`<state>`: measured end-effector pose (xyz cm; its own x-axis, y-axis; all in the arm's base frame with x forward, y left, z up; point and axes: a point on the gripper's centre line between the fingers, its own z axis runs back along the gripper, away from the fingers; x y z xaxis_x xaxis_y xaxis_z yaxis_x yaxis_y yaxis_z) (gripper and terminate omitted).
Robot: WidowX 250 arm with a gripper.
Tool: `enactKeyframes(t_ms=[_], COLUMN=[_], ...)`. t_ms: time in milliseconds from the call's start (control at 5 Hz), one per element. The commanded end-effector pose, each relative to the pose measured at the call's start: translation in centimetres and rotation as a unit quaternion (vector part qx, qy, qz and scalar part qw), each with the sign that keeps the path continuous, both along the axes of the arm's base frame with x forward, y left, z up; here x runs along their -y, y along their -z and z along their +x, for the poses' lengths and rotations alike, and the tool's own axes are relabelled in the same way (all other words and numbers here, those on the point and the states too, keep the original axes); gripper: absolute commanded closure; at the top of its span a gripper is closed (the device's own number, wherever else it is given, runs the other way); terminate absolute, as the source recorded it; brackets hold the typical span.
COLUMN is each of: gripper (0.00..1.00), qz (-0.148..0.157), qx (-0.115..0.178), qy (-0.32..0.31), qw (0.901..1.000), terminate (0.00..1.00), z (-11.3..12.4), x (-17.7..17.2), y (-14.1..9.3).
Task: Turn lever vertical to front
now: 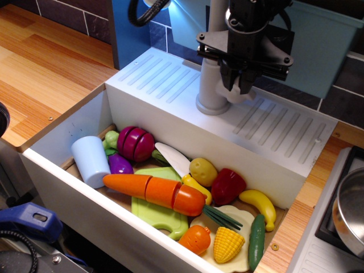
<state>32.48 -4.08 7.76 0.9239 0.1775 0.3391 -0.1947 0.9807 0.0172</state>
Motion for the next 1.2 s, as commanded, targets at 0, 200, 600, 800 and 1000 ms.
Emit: enactKeyframes(t_ms=[0,200,600,800,1000], gripper=[1.00,1.00,1.00,1.00,0.00], qz=[-0.026,-0.039,-0.060,-0.074,-0.082], qx=[-0.009,-0.015,-0.019,-0.024,-0.034], qy=[0.005,-0.007,-0.023,-0.020,-0.013], qw=[0.9996,0.9991,0.9978,0.9968,0.9960], terminate=[0.00,0.00,0.00,0.00,0.00], z=[-2.4,-3.4,-5.0,-5.5,-5.1], x=[2.2,2.1,1.0,0.3,0.2], y=[1.0,2.0,4.4,5.2,4.7])
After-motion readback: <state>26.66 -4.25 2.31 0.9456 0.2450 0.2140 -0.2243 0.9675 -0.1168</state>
